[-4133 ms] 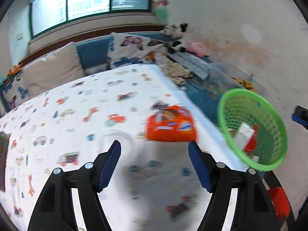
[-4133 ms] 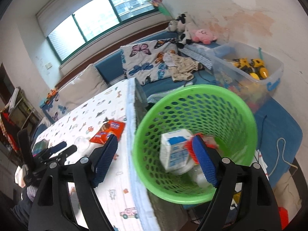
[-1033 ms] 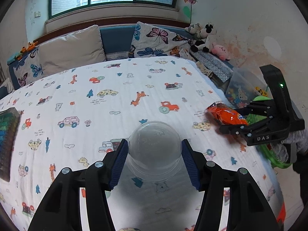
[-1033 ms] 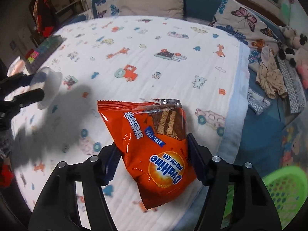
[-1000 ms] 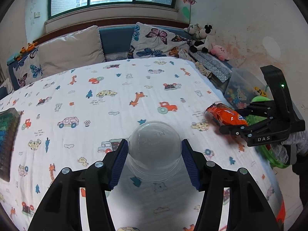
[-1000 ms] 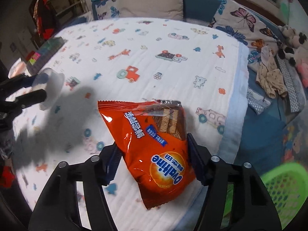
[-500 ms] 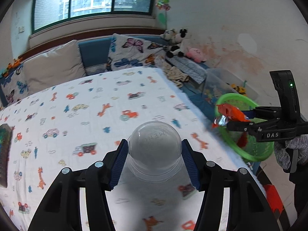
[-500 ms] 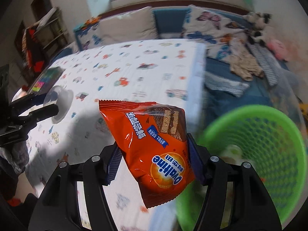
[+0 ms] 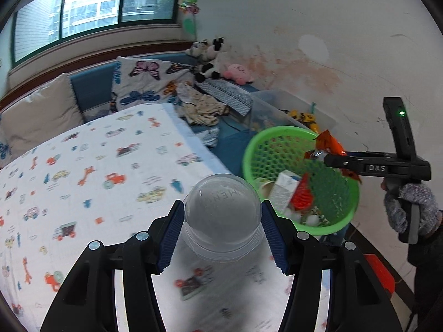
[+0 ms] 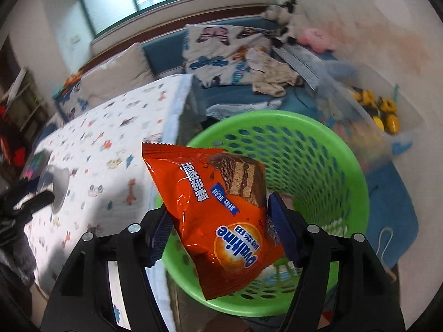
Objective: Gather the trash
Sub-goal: 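Carry the orange snack bag over the green basket and release it with right tool, then lower the clear dome lid into the green basket and open the left tool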
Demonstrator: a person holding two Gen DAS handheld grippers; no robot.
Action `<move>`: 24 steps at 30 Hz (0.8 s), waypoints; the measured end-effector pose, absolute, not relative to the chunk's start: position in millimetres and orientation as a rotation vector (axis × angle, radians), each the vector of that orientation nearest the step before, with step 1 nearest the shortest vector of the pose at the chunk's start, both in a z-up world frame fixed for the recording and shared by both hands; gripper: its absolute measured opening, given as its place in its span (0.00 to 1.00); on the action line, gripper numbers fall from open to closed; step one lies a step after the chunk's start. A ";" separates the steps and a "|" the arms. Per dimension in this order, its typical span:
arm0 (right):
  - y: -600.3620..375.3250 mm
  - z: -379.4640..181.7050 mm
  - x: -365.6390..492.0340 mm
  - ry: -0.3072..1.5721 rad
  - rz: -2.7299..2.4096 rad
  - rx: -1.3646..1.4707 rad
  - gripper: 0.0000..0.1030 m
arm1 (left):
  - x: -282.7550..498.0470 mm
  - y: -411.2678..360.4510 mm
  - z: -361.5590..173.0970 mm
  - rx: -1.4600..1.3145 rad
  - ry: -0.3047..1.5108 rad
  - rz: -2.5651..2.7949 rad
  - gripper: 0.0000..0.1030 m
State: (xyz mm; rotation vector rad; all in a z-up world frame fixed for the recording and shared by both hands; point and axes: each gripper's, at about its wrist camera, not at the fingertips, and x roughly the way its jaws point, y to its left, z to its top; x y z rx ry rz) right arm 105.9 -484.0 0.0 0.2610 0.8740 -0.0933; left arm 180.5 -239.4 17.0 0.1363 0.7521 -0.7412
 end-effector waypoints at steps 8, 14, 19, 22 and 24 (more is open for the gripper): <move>-510.6 -4.2 90.0 0.830 -0.147 0.342 0.75 | 170.4 -284.9 15.3 0.183 0.767 -0.800 0.53; -516.0 7.1 69.3 0.784 -0.156 0.352 0.75 | 167.8 -322.4 7.9 0.207 0.786 -0.852 0.53; -518.6 16.3 51.4 0.751 -0.173 0.348 0.75 | 166.1 -355.5 -4.5 0.231 0.814 -0.885 0.54; -520.6 21.5 38.4 0.729 -0.190 0.344 0.75 | 164.1 -372.3 -9.1 0.242 0.821 -0.900 0.54; -521.8 23.5 33.0 0.718 -0.196 0.347 0.75 | 164.7 -381.3 -11.4 0.238 0.830 -0.906 0.54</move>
